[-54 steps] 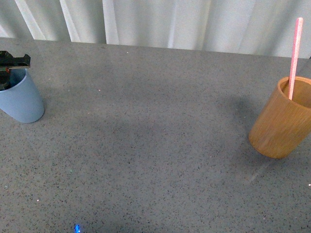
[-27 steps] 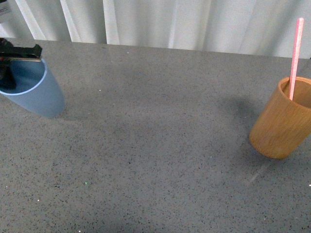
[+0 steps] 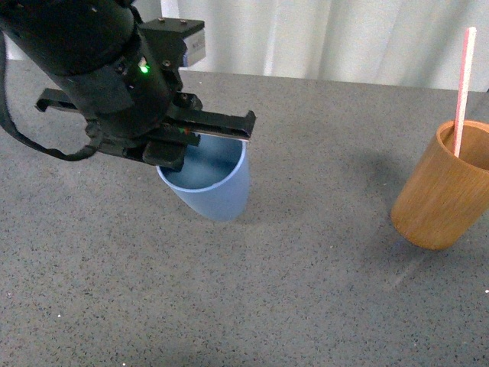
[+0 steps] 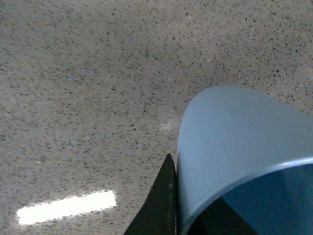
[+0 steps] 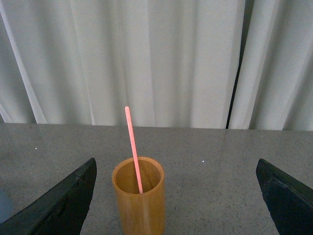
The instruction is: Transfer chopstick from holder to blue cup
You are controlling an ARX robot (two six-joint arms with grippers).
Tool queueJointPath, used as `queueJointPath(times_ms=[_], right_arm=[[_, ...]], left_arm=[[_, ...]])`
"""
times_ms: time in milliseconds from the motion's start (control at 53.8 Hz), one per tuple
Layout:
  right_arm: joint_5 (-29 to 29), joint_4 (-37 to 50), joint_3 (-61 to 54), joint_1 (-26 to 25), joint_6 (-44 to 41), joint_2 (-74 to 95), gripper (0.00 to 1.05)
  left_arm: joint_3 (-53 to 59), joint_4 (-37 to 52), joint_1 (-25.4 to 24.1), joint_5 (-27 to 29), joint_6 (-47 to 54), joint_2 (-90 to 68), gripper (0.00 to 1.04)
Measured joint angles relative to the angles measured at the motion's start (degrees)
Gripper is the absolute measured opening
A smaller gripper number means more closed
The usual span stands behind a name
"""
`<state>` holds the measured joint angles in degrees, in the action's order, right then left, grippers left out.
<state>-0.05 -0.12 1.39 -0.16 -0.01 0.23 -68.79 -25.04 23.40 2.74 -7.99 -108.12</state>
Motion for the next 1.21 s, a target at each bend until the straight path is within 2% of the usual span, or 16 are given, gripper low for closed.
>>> queueJointPath(times_ms=[242,595,688,837,1023,1134,1171,1209], right_arm=[[0.0,0.0,0.0,0.0,0.0,0.0,0.95],[0.0,0.0,0.0,0.0,0.0,0.0,0.95],[0.0,0.0,0.0,0.0,-0.02,0.0,0.95],[0.0,0.0,0.0,0.0,0.0,0.0,0.95],[0.0,0.0,0.0,0.0,0.0,0.0,0.95],[0.0,0.0,0.0,0.0,0.0,0.0,0.95],[0.0,0.0,0.0,0.0,0.0,0.0,0.95],[0.0,0.0,0.0,0.0,-0.02,0.0,0.95]], left_arm=[[-2.27,1.84,3.56,1.36,-2.45,-4.92,0.03],[-5.49,2.05,4.66,2.69,-2.6,-8.76,0.03],[-5.62,1.38,4.74,2.12,-2.64,-8.79,0.16],[-6.91,0.11,4.74,1.64,-2.67,-8.72,0.46],[-8.28,-1.07,4.37,1.62,-2.67,-7.8,0.71],[-8.92,-1.62,3.74,1.68,-2.62,-5.99,0.94],[-8.94,-1.62,3.48,1.77,-2.56,-5.46,0.99],[-8.94,-1.6,3.17,2.23,-2.29,-4.79,0.99]])
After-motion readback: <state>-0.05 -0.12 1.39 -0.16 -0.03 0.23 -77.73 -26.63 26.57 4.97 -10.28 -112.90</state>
